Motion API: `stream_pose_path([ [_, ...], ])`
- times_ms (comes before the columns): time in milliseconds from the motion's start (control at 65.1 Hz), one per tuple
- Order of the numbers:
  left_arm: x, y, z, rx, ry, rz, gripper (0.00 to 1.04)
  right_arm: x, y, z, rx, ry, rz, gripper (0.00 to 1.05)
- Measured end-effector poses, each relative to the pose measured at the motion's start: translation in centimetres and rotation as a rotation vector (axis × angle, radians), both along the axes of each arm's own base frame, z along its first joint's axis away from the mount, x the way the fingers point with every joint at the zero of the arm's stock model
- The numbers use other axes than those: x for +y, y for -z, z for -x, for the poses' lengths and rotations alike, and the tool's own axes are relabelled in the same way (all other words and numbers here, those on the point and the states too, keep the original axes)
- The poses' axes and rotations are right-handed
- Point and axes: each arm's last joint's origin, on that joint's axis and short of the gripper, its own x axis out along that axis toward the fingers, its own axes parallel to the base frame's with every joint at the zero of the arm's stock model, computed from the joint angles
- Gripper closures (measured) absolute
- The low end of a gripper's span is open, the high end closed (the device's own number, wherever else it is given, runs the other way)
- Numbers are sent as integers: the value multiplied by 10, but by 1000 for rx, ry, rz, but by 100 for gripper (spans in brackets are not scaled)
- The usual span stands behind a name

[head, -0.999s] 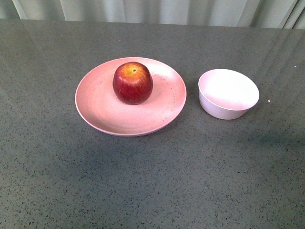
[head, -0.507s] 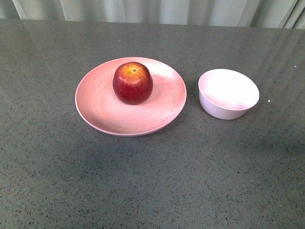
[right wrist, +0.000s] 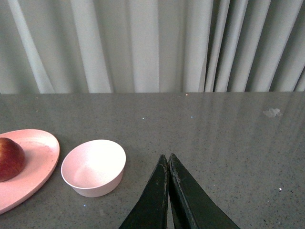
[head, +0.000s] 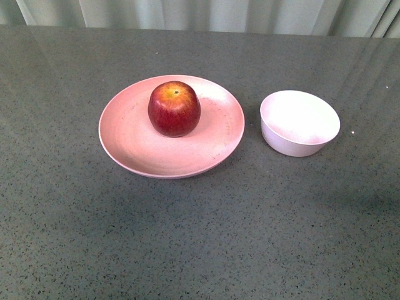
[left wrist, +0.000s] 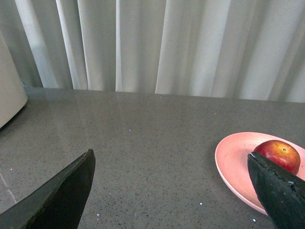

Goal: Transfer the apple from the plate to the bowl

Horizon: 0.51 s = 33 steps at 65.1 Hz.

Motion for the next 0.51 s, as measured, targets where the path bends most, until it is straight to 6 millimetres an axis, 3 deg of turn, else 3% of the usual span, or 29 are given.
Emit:
stream_pose_path([
  [507,0,0,0,0,0,0,9,0,3,16,6,0,0,103],
])
